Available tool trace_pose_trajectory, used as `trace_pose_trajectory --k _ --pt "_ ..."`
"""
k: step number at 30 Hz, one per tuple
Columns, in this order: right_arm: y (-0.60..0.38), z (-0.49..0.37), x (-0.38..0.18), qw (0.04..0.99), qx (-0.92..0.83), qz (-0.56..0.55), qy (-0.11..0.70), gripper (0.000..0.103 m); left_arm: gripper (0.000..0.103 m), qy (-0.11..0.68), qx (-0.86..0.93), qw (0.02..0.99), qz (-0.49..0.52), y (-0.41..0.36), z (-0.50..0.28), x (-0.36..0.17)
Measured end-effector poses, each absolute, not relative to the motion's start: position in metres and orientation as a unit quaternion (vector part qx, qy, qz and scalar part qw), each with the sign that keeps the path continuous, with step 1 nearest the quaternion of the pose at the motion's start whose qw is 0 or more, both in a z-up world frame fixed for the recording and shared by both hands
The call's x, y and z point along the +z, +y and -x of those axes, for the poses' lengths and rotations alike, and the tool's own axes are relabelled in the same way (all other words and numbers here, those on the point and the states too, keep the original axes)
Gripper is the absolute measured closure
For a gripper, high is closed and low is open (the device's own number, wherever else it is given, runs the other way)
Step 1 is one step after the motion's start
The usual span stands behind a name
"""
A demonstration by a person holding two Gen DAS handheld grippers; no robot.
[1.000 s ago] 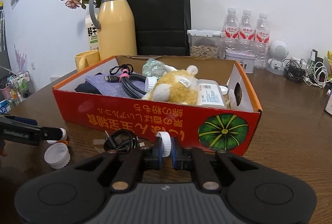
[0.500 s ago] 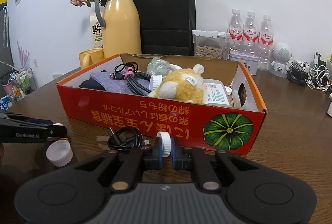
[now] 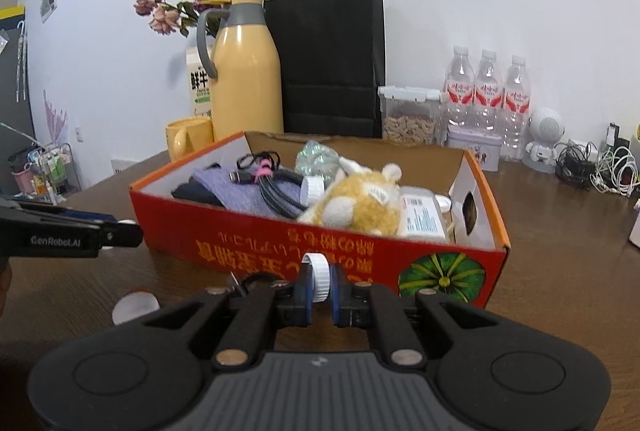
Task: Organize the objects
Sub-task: 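Carry the white puck and white cap into the box and open both grippers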
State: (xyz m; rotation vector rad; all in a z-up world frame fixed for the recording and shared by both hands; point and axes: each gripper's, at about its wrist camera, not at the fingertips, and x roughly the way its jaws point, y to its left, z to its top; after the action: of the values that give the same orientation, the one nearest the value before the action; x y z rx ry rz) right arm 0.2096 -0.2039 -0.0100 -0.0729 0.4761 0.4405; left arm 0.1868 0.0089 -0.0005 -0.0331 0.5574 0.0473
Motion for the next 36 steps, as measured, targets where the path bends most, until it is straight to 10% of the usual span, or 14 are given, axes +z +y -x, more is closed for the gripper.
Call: trace_pose_trajectory --k 36 --pt "-0.179 -0.321 0.012 0.961 0.182 0.017 0.208 0.093 0.062 0.217 0.006 0.975 0.036 -0.023 -0.302 0.026"
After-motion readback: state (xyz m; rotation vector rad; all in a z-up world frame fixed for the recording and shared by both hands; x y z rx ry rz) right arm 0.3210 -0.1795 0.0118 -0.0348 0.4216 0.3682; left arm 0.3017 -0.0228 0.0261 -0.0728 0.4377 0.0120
